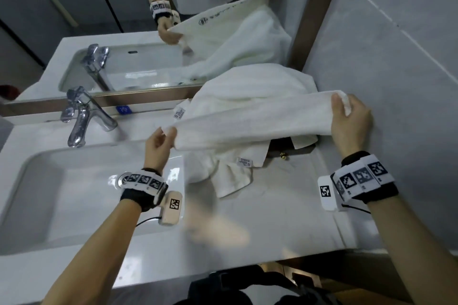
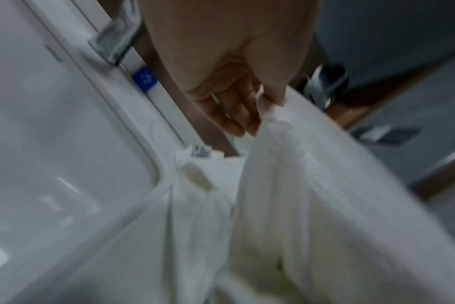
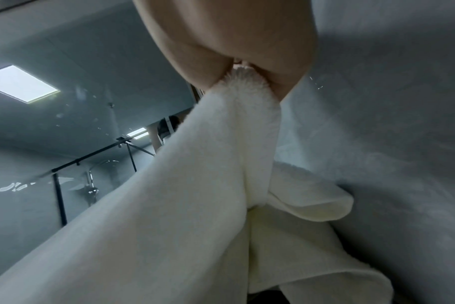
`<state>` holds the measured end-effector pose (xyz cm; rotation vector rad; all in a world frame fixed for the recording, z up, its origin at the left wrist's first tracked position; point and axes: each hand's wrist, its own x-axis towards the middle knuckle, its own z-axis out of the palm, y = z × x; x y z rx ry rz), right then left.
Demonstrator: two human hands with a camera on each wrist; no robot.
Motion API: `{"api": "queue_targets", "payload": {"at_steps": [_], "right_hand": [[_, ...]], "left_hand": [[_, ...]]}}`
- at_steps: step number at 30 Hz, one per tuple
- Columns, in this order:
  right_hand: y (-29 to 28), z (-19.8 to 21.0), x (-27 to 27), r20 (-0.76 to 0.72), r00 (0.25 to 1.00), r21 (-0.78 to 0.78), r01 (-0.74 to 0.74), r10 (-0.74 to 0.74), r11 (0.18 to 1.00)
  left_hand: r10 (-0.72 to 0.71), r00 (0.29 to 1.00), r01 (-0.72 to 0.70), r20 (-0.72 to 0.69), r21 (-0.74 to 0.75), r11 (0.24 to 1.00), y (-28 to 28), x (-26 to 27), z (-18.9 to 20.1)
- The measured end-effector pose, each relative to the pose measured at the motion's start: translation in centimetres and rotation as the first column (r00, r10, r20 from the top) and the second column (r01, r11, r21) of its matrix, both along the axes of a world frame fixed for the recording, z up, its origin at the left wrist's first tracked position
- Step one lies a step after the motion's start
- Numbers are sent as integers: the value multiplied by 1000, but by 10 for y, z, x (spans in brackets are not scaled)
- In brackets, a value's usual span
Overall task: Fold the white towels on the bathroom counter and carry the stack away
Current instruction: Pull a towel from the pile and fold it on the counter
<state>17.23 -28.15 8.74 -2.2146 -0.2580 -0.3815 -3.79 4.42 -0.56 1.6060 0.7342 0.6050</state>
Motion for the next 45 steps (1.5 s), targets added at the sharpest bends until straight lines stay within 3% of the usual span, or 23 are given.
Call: {"api": "queue_targets", "payload": {"at_steps": [5, 11, 16, 18, 20, 22, 25, 27, 29, 32, 35, 38, 43, 45], "right_hand": [[15, 15, -11, -46, 992, 74, -114, 117, 991], [32, 52, -4, 16, 985, 273, -171, 174, 947], [66, 90, -9, 31, 951, 414, -293, 308, 862], [84, 96, -20, 14, 910, 425, -381, 414, 821], [99, 97, -32, -26, 845, 400, -480, 533, 781], [109, 94, -41, -94, 753, 364, -583, 651, 727], [110, 84, -43, -175, 609, 414, -667, 773, 619], [104, 75, -37, -189, 581, 418, -682, 792, 600], [94, 63, -28, -183, 603, 380, -685, 777, 621], [82, 43, -18, -204, 645, 186, -713, 736, 676], [81, 26, -11, -218, 645, 81, -736, 732, 672], [92, 13, -2, -200, 737, -60, -667, 646, 742], [113, -1, 18, -254, 782, -9, -591, 569, 807], [123, 3, 24, -183, 830, -11, -538, 527, 843]], "left_hand": [[82, 981, -51, 177, -171, 984, 7, -11, 41], [146, 978, -123, 151, -152, 981, -5, -2, 66], [-61, 995, 75, 74, -202, 977, -40, 23, 83], [-201, 977, 210, 74, -135, 968, -61, 38, 88], [-307, 952, 307, -14, 28, 951, -82, 55, 93], [-303, 949, 311, -83, 104, 945, -97, 72, 93], [-222, 974, 224, -34, 80, 971, -109, 89, 93], [-165, 986, 168, -32, 105, 980, -106, 94, 94], [-140, 990, 140, -8, 89, 986, -99, 95, 100], [-109, 990, 110, 85, -7, 994, -86, 97, 117], [-83, 979, 97, 188, -65, 993, -76, 102, 144], [-67, 954, 104, 292, -112, 988, -67, 110, 171], [-12, 896, 123, 444, -223, 967, -52, 116, 215], [8, 885, 126, 466, -256, 959, -45, 120, 227]]}}
